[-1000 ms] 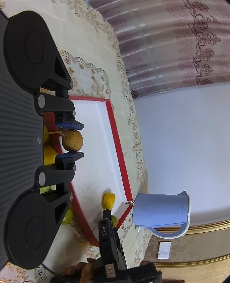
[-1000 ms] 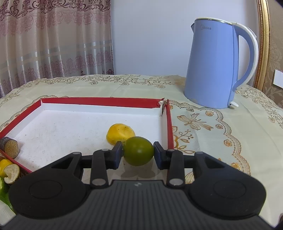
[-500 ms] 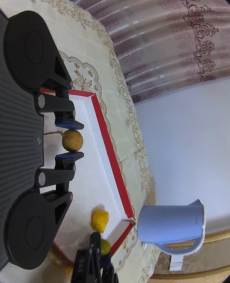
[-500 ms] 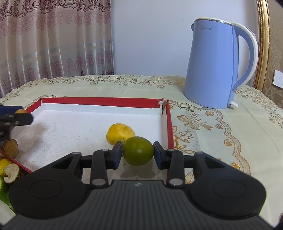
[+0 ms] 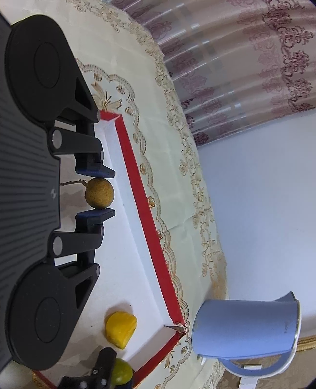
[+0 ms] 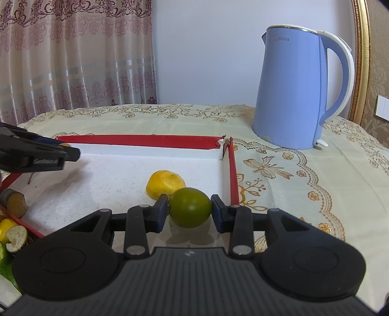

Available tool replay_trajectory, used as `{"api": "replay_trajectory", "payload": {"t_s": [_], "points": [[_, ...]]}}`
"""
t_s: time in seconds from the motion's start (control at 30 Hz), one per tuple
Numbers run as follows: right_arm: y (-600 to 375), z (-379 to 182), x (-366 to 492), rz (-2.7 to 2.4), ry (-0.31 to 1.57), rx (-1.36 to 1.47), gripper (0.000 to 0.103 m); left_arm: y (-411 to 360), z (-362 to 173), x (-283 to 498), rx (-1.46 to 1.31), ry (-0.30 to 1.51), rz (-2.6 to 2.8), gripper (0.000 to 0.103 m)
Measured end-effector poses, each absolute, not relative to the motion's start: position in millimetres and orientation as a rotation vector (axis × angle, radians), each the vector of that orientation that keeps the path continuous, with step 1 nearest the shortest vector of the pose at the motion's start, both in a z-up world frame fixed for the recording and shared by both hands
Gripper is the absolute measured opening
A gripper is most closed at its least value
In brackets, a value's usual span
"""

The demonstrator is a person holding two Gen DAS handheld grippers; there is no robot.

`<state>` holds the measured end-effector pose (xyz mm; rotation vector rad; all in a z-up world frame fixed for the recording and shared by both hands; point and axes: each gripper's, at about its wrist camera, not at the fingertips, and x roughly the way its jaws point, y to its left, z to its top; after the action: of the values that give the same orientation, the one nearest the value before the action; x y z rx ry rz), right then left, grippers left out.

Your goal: Organize fruits

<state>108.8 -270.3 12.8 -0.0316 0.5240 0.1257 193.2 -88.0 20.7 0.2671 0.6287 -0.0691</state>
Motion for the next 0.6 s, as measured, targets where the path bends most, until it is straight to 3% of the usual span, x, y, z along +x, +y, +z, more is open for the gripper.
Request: {"api": "replay_trajectory", "payload": {"t_s": [0.6], "points": [[-265.4,12.5,109.8,0.206,0.52,-0.015,0.036,-90.5,13.4,217.2,0.224,0.718,-0.017,0.026]]}}
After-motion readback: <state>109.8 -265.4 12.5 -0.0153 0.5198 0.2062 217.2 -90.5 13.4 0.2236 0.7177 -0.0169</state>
